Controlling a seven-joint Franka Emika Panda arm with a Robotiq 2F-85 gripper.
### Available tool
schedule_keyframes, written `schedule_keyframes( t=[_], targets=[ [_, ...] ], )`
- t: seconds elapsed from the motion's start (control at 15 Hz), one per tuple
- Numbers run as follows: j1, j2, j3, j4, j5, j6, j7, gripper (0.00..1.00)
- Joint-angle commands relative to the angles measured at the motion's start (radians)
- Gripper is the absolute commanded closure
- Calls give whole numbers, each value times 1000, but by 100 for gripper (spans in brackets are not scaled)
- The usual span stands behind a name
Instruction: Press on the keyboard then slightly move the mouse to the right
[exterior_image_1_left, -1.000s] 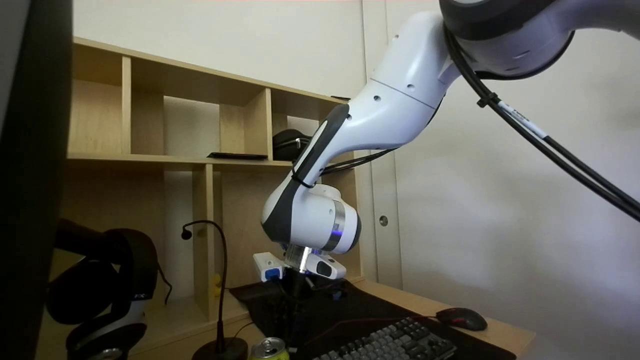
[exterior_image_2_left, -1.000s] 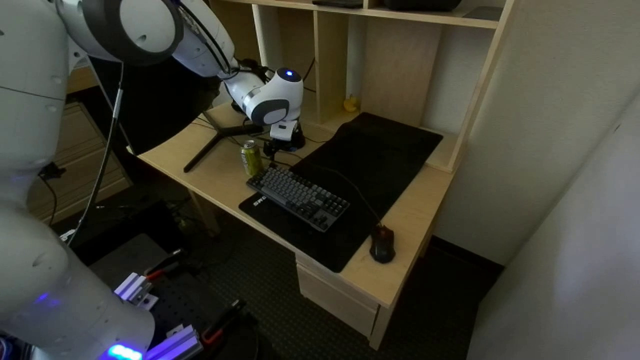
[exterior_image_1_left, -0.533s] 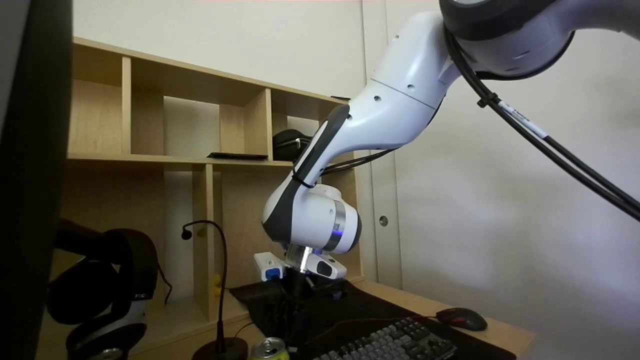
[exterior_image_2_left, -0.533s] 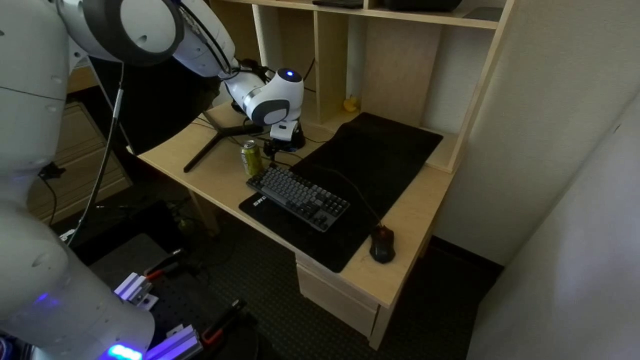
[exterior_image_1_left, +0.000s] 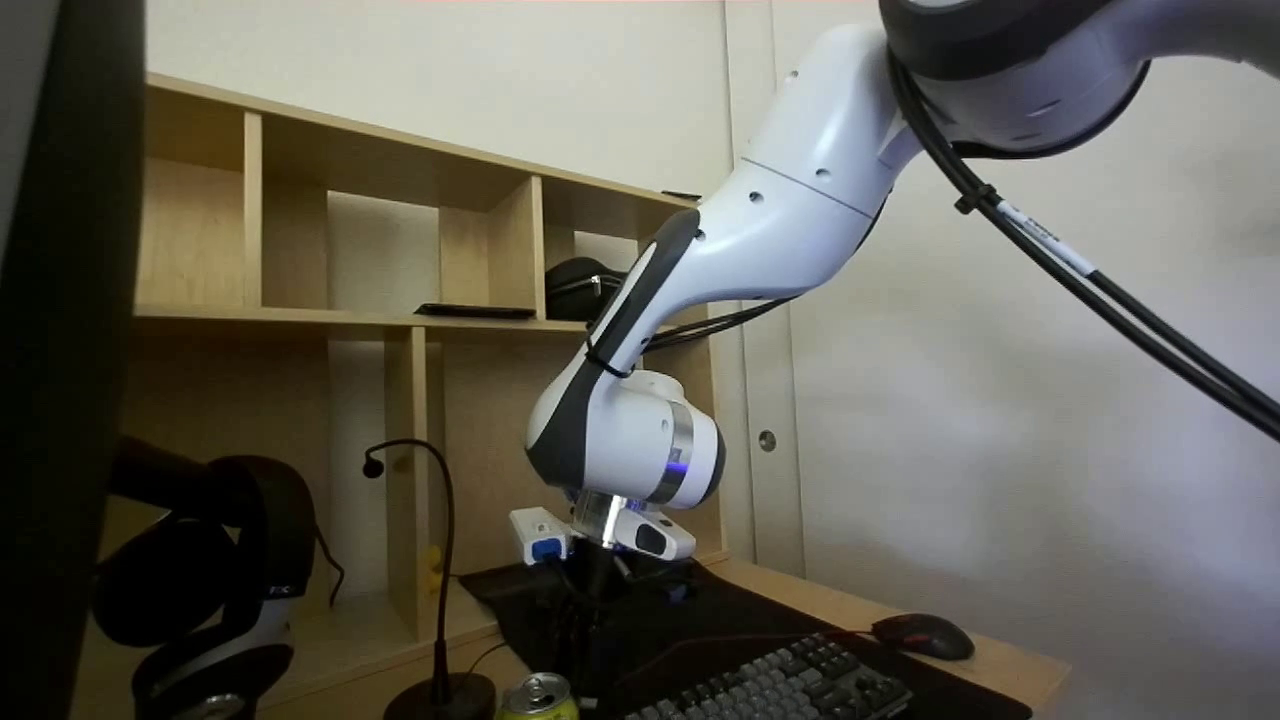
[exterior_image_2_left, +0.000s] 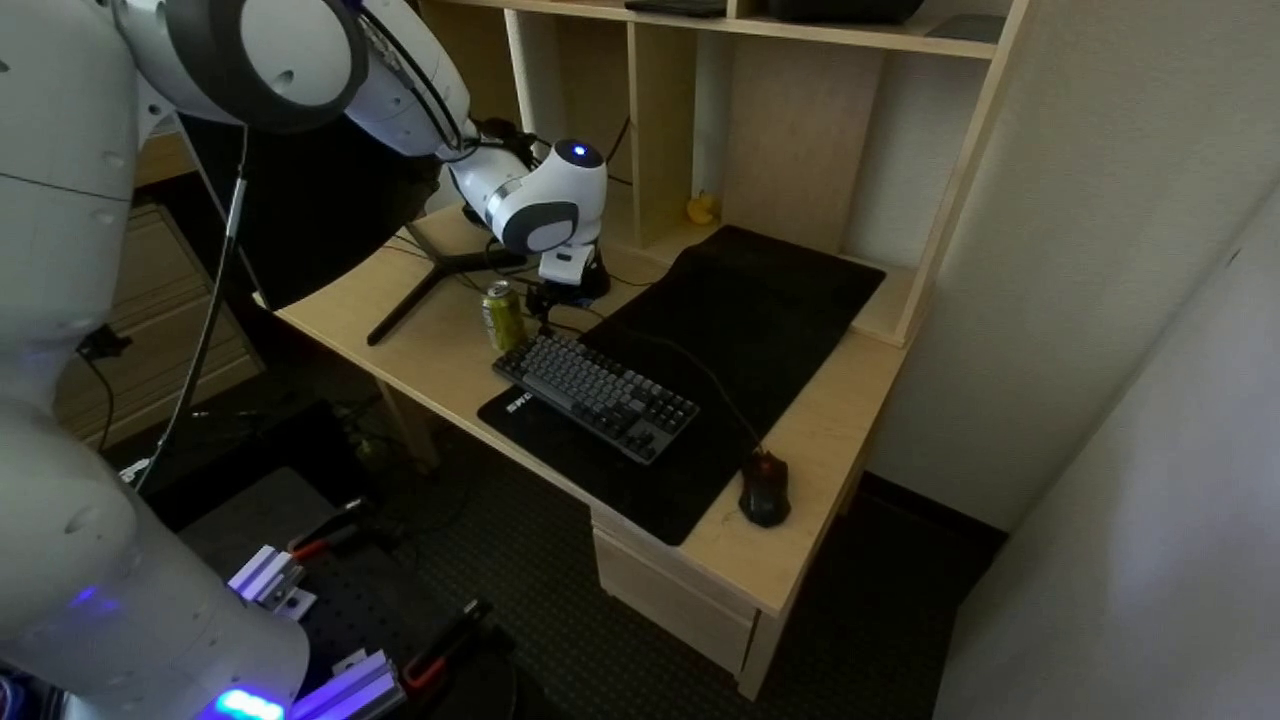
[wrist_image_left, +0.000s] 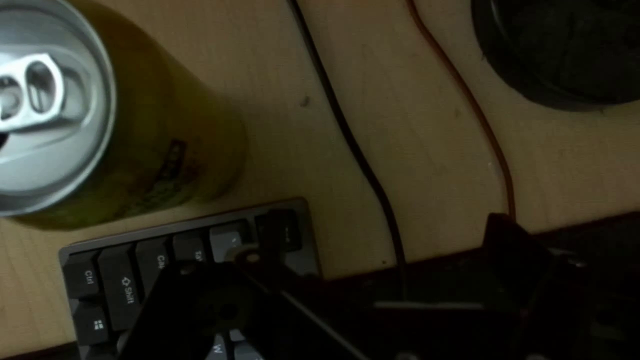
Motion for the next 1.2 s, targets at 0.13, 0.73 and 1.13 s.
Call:
schedule_keyframes(
  t=[0.13, 0.73, 1.13],
  targets=[
    [-8, 16, 6, 11, -10, 0, 9, 0],
    [-32, 41, 32, 10, 21, 57, -26, 0],
    [-47, -231, 28, -163, 26, 105, -53, 0]
  ],
)
